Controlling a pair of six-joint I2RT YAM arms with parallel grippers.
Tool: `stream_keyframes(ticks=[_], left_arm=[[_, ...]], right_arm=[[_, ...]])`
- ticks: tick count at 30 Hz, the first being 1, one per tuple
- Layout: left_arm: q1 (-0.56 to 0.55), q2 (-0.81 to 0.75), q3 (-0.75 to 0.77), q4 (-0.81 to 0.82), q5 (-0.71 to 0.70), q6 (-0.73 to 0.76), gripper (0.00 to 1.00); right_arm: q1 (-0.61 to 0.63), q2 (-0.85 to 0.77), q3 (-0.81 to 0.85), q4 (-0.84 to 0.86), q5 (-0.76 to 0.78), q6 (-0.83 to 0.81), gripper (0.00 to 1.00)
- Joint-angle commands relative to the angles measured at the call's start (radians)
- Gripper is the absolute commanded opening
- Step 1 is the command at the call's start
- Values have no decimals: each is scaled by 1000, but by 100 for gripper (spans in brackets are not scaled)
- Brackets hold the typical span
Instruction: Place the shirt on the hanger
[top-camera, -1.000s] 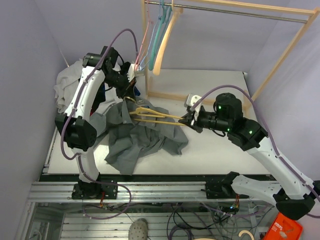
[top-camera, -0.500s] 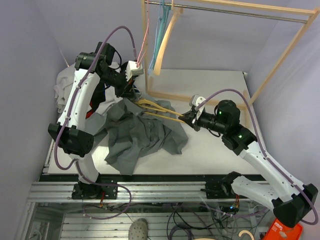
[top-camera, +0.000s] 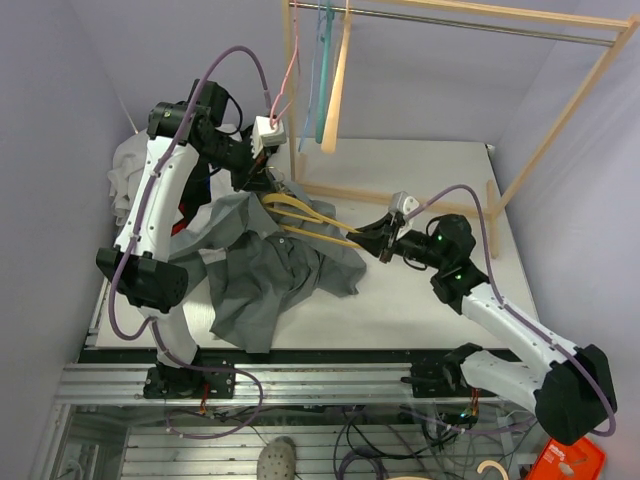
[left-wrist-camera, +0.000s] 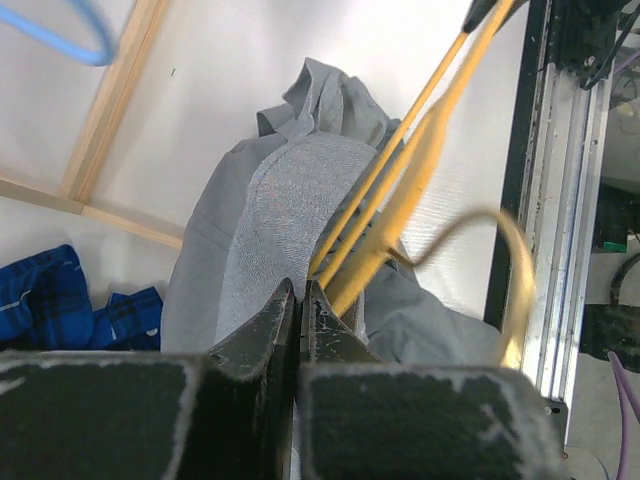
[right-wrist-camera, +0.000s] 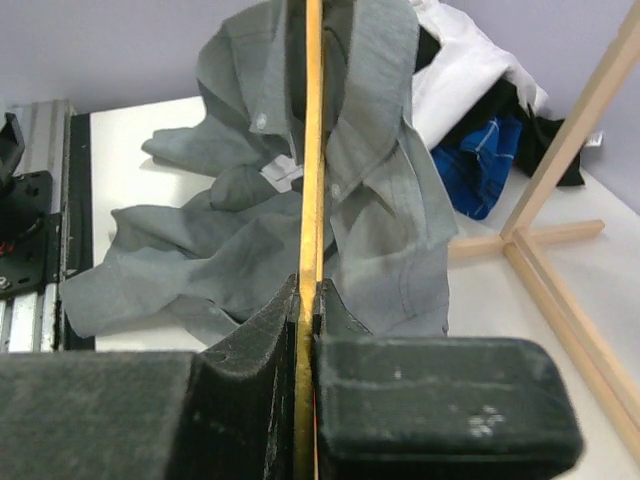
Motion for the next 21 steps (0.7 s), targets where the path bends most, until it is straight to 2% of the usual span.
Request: stream_keyframes(ticks=[1,5,12,17,21], left_arm=[[-9,6,25,-4,76,-20,8],[-10,-7,33,-4,38,-39,8],[-10,-66,-16,-5,-4,-30,13],[-16,-82,-53,-4,-25,-37,18],[-20,-68,-57,-4,-80,-21,29]], right_arm=[[-32,25,-115,459,9,218,0],[-39,82,-218,682,58,334,0],[-39,235,-252,909,84,444,0],[-39,416,-171,1057,-30,533,0],[-39,478,-117,1080,-104,525,0]])
